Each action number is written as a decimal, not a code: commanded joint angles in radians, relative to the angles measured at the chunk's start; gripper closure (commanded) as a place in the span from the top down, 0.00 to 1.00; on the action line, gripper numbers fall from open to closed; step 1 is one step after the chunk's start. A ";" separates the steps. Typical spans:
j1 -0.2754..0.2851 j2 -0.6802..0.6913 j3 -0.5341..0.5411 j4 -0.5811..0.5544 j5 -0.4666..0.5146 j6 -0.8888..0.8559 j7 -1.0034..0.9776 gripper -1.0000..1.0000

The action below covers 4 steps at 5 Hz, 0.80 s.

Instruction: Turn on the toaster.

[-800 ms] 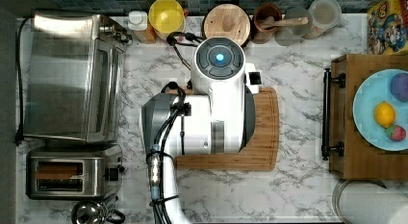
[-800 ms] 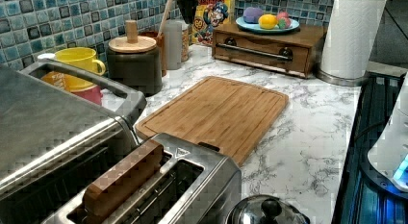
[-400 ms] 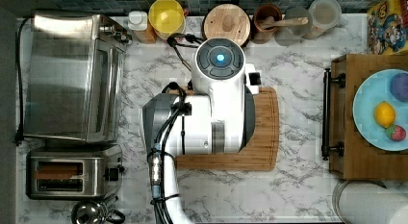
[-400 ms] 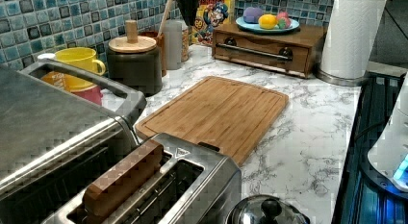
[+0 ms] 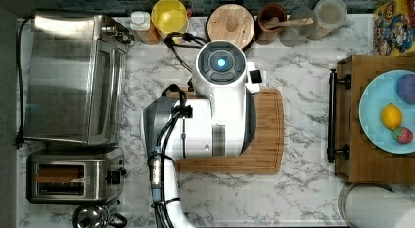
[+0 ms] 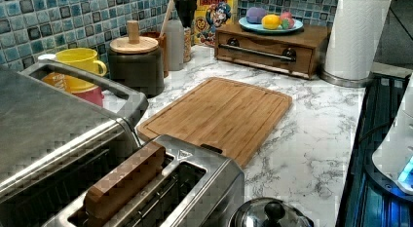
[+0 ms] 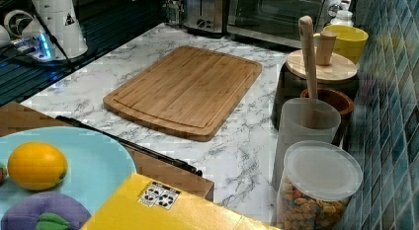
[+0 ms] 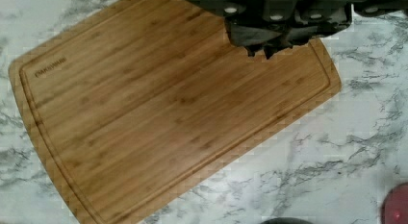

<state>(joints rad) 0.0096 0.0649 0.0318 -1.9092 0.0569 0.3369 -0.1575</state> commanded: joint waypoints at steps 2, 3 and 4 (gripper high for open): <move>0.141 -0.036 0.170 -0.104 0.115 0.072 -0.211 0.00; 0.136 -0.059 0.213 -0.147 0.114 0.091 -0.238 0.00; 0.131 -0.083 0.242 -0.190 0.122 0.076 -0.263 0.00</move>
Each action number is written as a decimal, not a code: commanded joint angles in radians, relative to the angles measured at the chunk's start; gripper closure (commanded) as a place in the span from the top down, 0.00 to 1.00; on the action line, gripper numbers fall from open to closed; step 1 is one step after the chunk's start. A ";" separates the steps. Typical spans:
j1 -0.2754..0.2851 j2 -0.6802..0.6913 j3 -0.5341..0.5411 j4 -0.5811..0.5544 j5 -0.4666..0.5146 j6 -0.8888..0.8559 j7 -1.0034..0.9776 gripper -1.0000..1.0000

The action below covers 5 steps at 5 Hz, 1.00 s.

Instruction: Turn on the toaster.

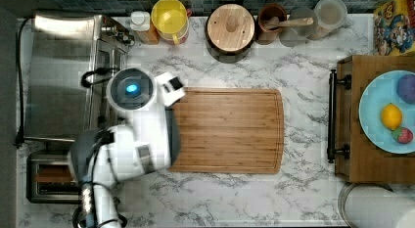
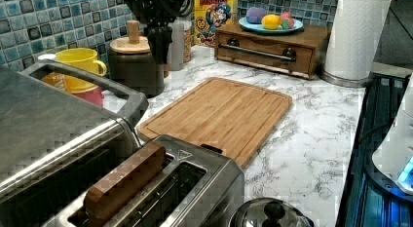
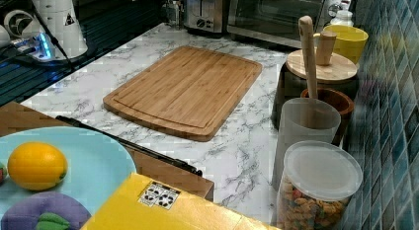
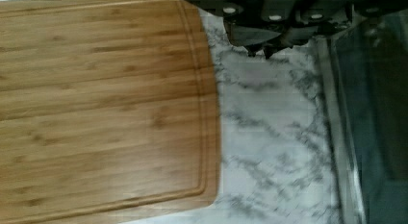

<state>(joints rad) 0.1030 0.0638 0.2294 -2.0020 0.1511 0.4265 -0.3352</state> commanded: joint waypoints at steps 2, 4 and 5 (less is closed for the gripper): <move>0.023 -0.178 0.086 -0.198 0.063 -0.036 -0.144 0.00; 0.088 -0.263 0.135 -0.292 0.138 -0.029 -0.310 0.00; 0.119 -0.251 0.150 -0.297 0.150 -0.064 -0.355 0.00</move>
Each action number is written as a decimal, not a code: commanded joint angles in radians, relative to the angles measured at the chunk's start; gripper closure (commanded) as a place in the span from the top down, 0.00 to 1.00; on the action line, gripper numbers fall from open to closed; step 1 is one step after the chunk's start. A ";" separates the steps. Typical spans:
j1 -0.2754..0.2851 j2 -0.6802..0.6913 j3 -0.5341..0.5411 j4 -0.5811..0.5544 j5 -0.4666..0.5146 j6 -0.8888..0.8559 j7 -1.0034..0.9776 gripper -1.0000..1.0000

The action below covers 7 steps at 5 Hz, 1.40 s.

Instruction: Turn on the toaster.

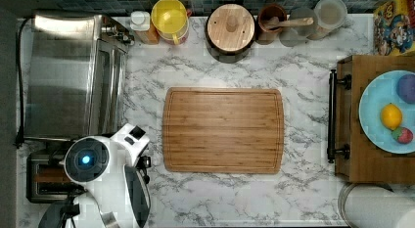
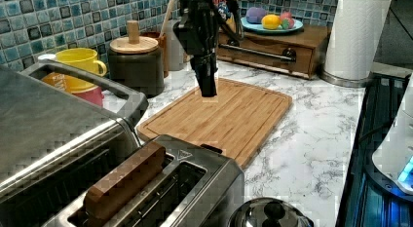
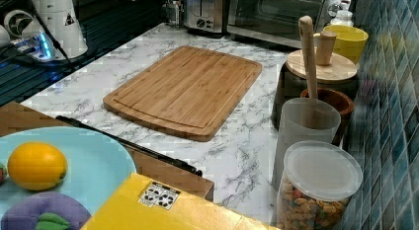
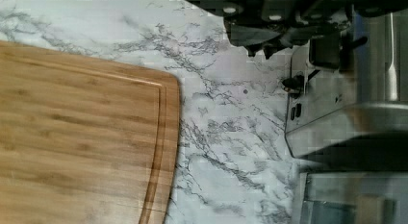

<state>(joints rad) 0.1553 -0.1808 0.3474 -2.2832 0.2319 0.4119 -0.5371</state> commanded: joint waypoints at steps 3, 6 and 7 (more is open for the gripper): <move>0.070 0.024 0.066 -0.019 0.098 -0.057 -0.161 0.00; 0.064 -0.029 0.038 -0.071 0.287 0.106 -0.215 0.00; 0.003 0.002 0.114 -0.052 0.239 0.137 -0.157 0.00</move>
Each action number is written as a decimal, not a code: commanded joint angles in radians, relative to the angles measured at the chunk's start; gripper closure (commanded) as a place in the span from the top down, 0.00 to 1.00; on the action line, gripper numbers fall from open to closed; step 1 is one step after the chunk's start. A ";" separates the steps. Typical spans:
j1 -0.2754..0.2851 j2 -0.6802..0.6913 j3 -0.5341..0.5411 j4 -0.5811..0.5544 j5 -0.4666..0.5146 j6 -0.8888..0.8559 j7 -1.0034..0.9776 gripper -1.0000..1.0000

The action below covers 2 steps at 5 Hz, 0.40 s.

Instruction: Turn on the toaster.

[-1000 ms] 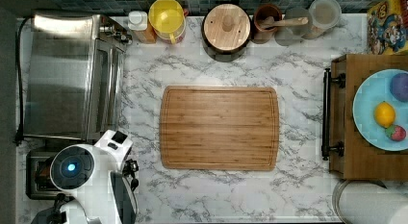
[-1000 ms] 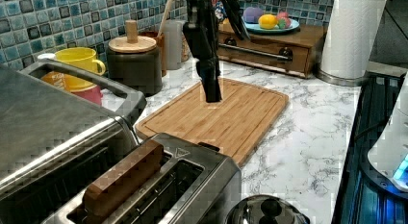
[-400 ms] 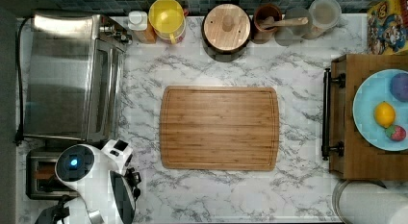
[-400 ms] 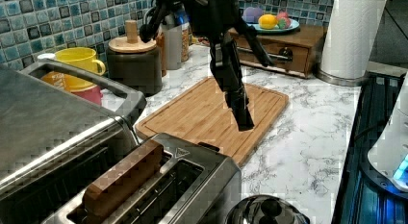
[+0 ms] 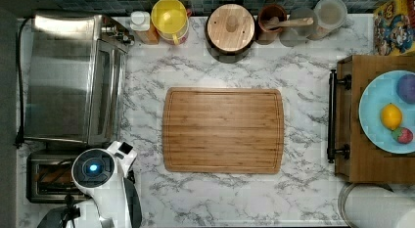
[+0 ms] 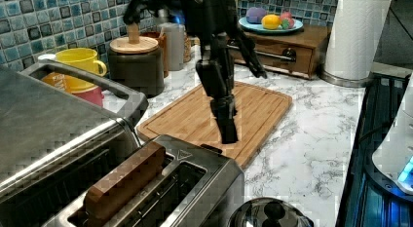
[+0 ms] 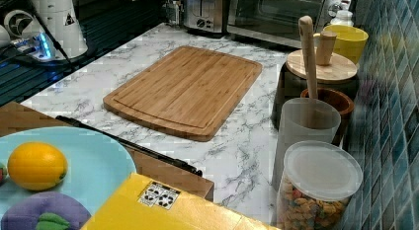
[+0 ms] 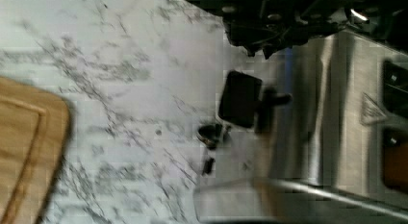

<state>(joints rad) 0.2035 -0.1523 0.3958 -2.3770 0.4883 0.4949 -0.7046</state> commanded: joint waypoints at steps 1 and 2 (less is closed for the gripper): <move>-0.020 0.014 0.044 0.064 -0.096 0.071 0.064 0.00; -0.040 0.036 0.047 0.078 -0.109 0.081 0.089 0.00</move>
<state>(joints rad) 0.1823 -0.1310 0.4331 -2.3691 0.4275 0.5444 -0.6816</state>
